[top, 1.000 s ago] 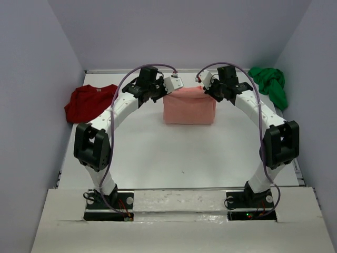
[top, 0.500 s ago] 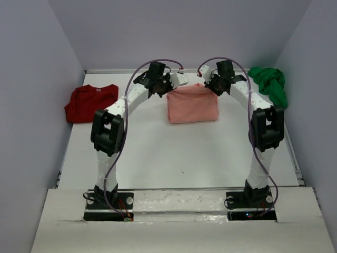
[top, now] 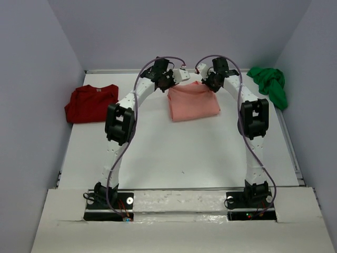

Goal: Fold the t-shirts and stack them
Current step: Fold the tshirt

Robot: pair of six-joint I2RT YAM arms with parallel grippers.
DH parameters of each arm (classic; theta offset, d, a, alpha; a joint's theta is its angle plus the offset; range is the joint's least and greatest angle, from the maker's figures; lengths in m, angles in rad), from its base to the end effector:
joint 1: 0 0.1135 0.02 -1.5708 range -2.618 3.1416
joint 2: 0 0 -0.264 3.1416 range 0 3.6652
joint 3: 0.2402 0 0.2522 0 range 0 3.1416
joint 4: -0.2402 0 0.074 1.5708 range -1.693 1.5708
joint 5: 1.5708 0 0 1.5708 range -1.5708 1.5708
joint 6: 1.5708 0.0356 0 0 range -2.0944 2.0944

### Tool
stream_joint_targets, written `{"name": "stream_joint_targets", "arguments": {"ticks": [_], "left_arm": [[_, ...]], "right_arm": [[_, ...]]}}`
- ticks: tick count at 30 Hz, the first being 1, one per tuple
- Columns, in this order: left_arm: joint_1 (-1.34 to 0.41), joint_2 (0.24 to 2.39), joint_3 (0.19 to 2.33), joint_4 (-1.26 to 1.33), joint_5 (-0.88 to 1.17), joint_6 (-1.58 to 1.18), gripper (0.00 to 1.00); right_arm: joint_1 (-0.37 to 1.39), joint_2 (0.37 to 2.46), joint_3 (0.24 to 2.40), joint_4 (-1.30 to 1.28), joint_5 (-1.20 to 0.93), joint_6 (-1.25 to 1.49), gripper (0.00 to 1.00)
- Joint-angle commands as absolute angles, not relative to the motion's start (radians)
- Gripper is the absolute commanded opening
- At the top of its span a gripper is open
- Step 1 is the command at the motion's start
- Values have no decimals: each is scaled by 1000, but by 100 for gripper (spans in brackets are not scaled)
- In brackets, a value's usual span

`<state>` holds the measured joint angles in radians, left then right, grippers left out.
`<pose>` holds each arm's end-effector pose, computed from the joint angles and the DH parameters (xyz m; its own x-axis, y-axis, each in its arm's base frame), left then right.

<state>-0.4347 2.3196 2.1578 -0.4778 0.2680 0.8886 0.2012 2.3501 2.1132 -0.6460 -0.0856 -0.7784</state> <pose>0.4841 -0.2352 0.2620 0.1235 0.7679 -0.6286 0.7978 0.2999 0.5231 0.5160 0.1083 0.2176 -0.3619 -0.7878 -0.4985 -0.7112 0.5790 -0.3988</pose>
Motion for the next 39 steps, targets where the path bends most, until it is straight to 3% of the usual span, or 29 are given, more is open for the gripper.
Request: {"name": "stream_joint_targets", "arguments": {"ticks": [1,3,4,6,8,10,12,17,22,26,34,38,39], "left_arm": [[-426,2367,2276,-528,223,908,0],[-426,2388,2313,-523,187,904,0],[-428,2413,2327,-523,169,904,19],[-431,2428,2348,-514,86,902,45],[-428,2434,2364,-488,43,896,48],[-425,2410,2355,-454,11,879,52],[-423,2381,2338,-427,-46,868,53],[-425,2192,2158,-275,-210,832,63],[-399,1926,1896,-112,-210,714,99],[-359,1772,1723,-71,-123,528,99],[-342,1578,1360,12,69,308,99],[-261,1444,1174,204,230,189,99],[-205,1424,1129,224,355,158,99]], "right_arm": [[178,2385,2206,-667,-83,-782,0],[178,2405,2238,-672,-72,-782,2],[178,2413,2246,-672,-68,-784,21],[178,2433,2263,-669,-61,-776,31],[178,2437,2276,-666,-54,-776,56],[178,2427,2279,-661,-51,-779,73],[178,2407,2275,-657,-51,-778,79],[178,2257,2197,-623,-22,-769,82],[178,2053,2088,-606,-6,-707,82],[187,1939,1909,-516,69,-663,83],[377,1827,1579,-347,391,-663,85],[460,1816,1563,-496,246,-559,82],[480,1816,1581,-515,212,-528,81]]}}
